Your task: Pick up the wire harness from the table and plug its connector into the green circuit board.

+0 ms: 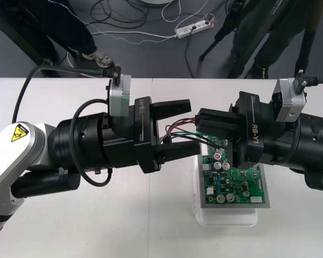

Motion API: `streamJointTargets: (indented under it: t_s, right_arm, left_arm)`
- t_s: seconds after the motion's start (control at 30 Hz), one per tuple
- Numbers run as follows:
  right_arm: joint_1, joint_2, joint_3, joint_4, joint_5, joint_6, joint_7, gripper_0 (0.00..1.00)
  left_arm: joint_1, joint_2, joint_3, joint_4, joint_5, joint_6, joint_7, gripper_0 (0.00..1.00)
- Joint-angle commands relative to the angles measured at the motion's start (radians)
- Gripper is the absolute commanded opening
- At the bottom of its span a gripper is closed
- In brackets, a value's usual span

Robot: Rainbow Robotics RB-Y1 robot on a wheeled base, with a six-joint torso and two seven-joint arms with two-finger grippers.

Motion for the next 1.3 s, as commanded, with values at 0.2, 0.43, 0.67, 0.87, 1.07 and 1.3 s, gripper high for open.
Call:
streamJointTargets:
  t_s: [0.2,0.43,0.67,0.87,1.07,1.3]
  right_arm:
    - [0.009,-0.021,-0.024,-0.042,0.002,0.012,0.016,0.00]
    - [0.009,-0.021,-0.024,-0.042,0.002,0.012,0.019,0.00]
    - [0.009,-0.021,-0.024,-0.042,-0.006,0.012,0.019,0.00]
    - [0.009,-0.021,-0.024,-0.042,-0.009,0.009,0.022,0.00]
    - [0.008,-0.021,-0.024,-0.042,-0.009,0.004,0.026,0.07]
    - [0.008,-0.021,-0.035,-0.042,-0.009,-0.007,0.039,0.85]
  left_arm:
    - [-0.036,0.019,-0.022,-0.013,0.000,0.040,0.027,0.24]
    - [-0.036,0.013,-0.022,-0.015,0.002,0.040,0.024,0.00]
    - [-0.035,0.009,-0.022,-0.015,0.006,0.039,0.018,0.00]
    - [-0.032,0.009,-0.020,-0.015,0.011,0.039,0.013,0.00]
    - [-0.032,0.009,-0.022,-0.015,0.012,0.039,0.007,0.00]
    - [-0.032,0.009,-0.022,-0.015,0.015,0.031,-0.001,0.00]
